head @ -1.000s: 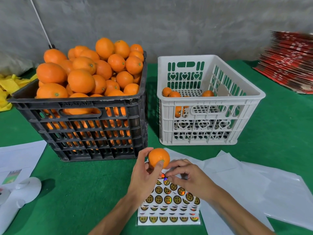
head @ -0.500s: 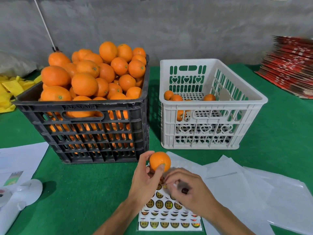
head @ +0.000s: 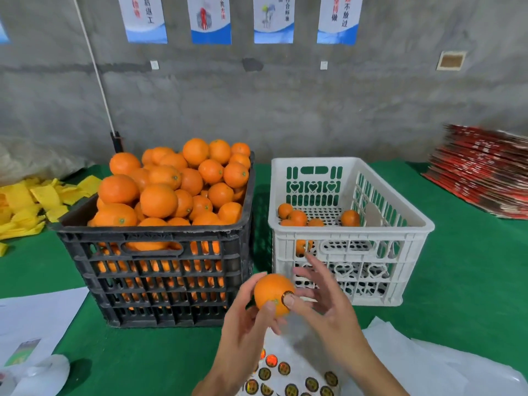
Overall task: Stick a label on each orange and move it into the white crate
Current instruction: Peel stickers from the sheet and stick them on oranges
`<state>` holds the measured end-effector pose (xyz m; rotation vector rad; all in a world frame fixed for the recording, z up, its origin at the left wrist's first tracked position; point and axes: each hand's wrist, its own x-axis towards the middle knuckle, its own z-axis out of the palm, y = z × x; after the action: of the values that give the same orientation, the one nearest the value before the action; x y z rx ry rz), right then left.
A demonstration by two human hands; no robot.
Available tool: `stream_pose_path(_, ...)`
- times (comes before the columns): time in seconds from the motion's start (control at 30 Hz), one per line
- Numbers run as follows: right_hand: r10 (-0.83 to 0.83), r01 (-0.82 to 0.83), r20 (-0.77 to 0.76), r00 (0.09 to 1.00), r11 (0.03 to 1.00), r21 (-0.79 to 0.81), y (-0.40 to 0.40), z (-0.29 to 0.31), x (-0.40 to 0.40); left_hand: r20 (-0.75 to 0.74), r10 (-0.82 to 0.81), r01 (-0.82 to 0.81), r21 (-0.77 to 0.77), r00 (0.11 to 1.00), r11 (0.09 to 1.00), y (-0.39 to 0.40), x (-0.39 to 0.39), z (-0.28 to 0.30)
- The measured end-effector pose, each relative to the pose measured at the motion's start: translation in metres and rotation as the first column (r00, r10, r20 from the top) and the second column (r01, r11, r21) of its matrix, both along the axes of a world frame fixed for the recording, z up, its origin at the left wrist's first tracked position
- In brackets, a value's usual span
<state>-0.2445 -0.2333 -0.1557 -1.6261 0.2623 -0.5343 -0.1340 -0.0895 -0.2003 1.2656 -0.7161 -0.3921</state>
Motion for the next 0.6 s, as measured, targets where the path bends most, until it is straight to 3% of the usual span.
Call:
stream_pose_path(0.07, 0.152, -0.153, 0.03, 0.988, 0.987, 0.043, -0.009, 0.032, 0.005, 0.058, -0.091, 0.09, 0.011, 0.994, 0.996, -0.006, 0.009, 0.029)
stream_pose_path(0.17, 0.133, -0.143, 0.127, 0.983, 0.987, 0.077, -0.025, 0.074, 0.015, 0.236, -0.12, 0.081, 0.168, 0.964, 0.982, -0.019, 0.025, 0.082)
stream_pose_path(0.27, 0.063, -0.081, 0.199, 0.978, 0.993, 0.083, -0.037, 0.101, 0.029, 0.478, -0.076, -0.049, 0.244, 0.875, 0.969, -0.027, 0.043, 0.133)
stream_pose_path(0.37, -0.13, 0.169, 0.276, 0.952, 0.978, -0.124, -0.051, 0.108, 0.048, 0.705, 0.16, -0.338, 0.12, 0.691, 0.933, -0.017, 0.07, 0.177)
stream_pose_path(0.43, -0.221, 0.312, 0.294, 0.93, 0.898, -0.311, -0.06, 0.106, 0.059, 0.826, 0.292, -0.578, 0.05, 0.482, 0.814, 0.003, 0.098, 0.198)
stream_pose_path(0.5, -0.264, 0.353, 0.258, 0.929, 0.841, -0.41, -0.067, 0.1, 0.066, 0.897, 0.216, -0.785, 0.196, 0.386, 0.588, 0.027, 0.132, 0.21)
stream_pose_path(0.57, -0.308, 0.379, 0.225, 0.925, 0.807, -0.454, -0.072, 0.092, 0.071, 0.871, 0.08, -0.85, 0.447, 0.484, 0.279, 0.045, 0.159, 0.209)
stream_pose_path(0.6, -0.334, 0.402, 0.225, 0.915, 0.795, -0.454, -0.075, 0.09, 0.073, 0.83, 0.036, -0.819, 0.542, 0.557, 0.188, 0.051, 0.167, 0.207)
